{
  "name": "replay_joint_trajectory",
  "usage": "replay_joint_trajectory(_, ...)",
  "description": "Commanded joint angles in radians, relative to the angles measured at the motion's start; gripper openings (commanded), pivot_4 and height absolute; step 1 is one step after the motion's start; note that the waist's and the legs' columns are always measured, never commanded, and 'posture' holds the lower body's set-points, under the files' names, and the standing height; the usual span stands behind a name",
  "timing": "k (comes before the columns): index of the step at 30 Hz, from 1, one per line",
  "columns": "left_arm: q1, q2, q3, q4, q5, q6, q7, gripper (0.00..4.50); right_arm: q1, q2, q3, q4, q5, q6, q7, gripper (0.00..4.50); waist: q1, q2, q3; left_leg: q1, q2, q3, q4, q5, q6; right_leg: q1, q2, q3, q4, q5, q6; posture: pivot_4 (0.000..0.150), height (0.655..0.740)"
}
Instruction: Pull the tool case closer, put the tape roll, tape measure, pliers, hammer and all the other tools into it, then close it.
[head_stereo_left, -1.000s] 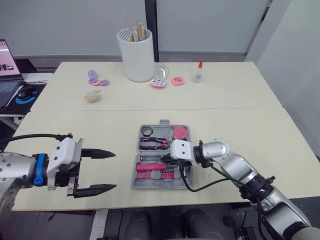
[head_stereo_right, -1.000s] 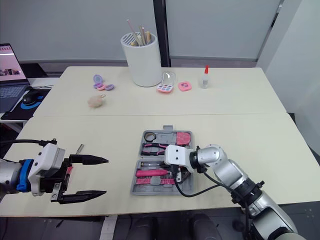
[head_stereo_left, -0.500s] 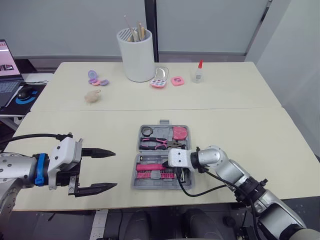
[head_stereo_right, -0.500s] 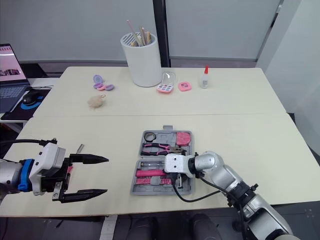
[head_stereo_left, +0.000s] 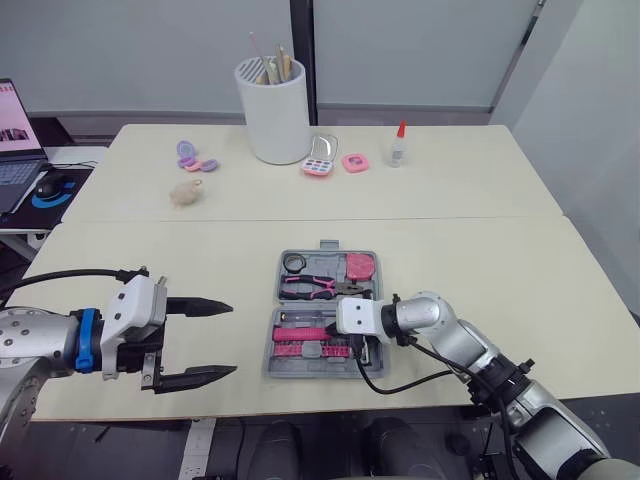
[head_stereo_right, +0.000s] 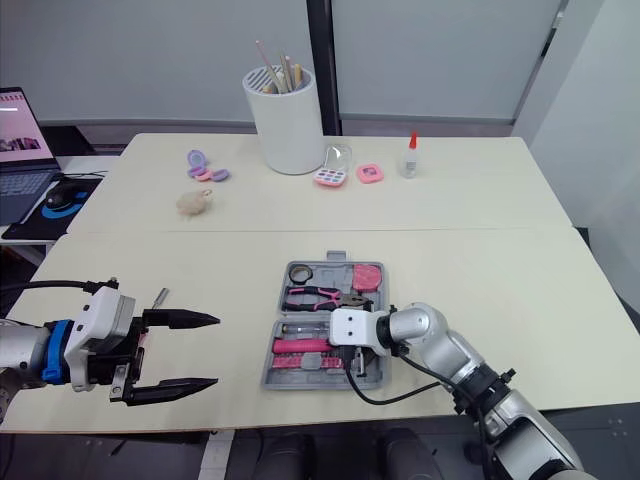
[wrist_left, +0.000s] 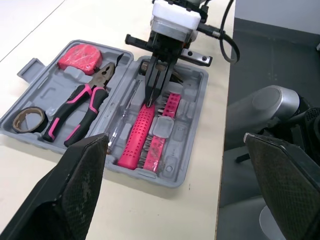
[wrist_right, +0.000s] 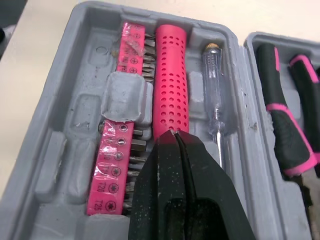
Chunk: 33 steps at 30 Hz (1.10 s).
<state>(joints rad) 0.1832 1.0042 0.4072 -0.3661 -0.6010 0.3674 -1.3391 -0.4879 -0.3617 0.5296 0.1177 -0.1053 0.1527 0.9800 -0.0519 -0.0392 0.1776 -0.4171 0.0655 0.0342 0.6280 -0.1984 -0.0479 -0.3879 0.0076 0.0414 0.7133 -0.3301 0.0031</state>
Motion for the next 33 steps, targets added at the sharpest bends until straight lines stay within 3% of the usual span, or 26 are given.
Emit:
replay_joint_trajectory(1,-0.012,0.01,0.095,0.046,-0.063,0.061,0.013,4.5,-0.003,-0.053,-0.138,-0.176,0.132,0.075,0.05,0.43,0.0,0.0,0.0,0.0,0.0,0.0,0.0,0.0,0.0,0.0,0.0,0.0,0.0,0.0,0.0,0.15,0.74)
replay_joint_trajectory(4,-0.02,0.034,0.151,0.11,-0.095,0.122,0.01,4.5,0.021,-0.137,-0.233,-0.307,0.243,0.165,0.105,1.09,0.002,0.0,0.001,0.0,0.0,-0.001,0.0,0.0,0.0,0.0,0.0,-0.001,0.0,0.0,0.0,0.15,0.74)
replay_joint_trajectory(8,-0.035,0.112,0.229,0.341,-0.024,0.084,-0.042,4.5,0.106,-0.347,-0.442,-0.402,0.376,0.21,0.197,2.0,0.006,0.0,0.001,0.0,0.0,-0.001,-0.001,0.0,0.0,0.0,-0.001,-0.002,-0.001,0.0,0.0,0.15,0.74)
replay_joint_trajectory(12,-0.051,0.176,0.283,0.552,0.028,0.037,-0.084,4.5,0.187,-0.5,-0.639,-0.372,0.469,0.231,0.247,2.96,0.012,0.0,0.001,0.0,-0.001,0.0,-0.001,0.0,0.0,0.0,-0.001,-0.001,-0.002,0.0,0.0,0.15,0.74)
replay_joint_trajectory(17,-0.085,0.242,0.327,0.784,0.074,-0.007,-0.108,4.5,0.27,-0.598,-0.793,-0.309,0.506,0.242,0.249,4.39,0.006,0.0,0.001,0.001,0.001,0.001,-0.002,0.0,0.0,-0.001,-0.001,-0.002,-0.001,-0.002,-0.001,0.15,0.74)
replay_joint_trajectory(23,-0.187,0.302,0.253,1.122,0.155,-0.128,-0.154,4.5,0.343,-0.62,-0.862,-0.251,0.519,0.224,0.245,4.46,0.002,0.0,0.001,0.001,0.0,0.002,-0.002,0.0,0.0,-0.001,-0.001,-0.001,-0.001,-0.002,-0.001,0.15,0.74)
replay_joint_trajectory(33,-0.292,0.312,0.184,1.263,0.198,-0.192,-0.187,4.5,0.325,-0.623,-0.839,-0.207,0.51,0.196,0.228,4.46,0.0,0.0,0.001,0.0,0.0,0.002,-0.002,0.0,0.0,-0.001,-0.001,-0.001,-0.001,-0.002,-0.001,0.15,0.74)
